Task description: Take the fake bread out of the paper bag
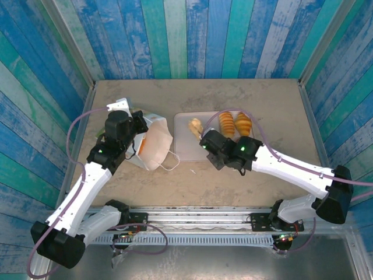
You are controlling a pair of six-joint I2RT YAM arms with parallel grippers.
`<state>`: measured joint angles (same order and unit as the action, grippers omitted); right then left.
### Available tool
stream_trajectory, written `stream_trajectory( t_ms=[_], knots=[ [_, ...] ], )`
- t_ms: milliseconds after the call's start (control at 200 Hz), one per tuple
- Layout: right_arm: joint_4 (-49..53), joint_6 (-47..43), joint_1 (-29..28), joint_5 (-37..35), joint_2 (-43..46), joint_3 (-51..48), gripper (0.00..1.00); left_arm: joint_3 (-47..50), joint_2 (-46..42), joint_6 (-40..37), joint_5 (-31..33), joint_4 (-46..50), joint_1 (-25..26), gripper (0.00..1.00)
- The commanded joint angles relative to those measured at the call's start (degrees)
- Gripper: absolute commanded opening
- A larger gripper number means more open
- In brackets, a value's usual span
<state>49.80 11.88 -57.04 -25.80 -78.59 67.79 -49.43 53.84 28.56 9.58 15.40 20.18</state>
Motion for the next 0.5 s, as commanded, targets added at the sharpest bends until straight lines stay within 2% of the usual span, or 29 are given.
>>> stream_trajectory(
  t_ms=[0,306,496],
  knots=[
    [2.46,2.99,2.52,-4.47,-2.41,0.36,0.28,-1.1,-0.57,0.15,1.88,-0.33,-0.22,0.0],
    [4.67,2.5,2.88,-2.91,-11.39,1.71,0.28,-0.87,-1.99,-0.65,2.83,0.05,-0.17,0.0],
    [4.87,0.67,2.26,5.15,-12.55,2.65,0.33,-0.77,-1.81,-1.12,2.11,-0.19,-0.2,0.0]
  ],
)
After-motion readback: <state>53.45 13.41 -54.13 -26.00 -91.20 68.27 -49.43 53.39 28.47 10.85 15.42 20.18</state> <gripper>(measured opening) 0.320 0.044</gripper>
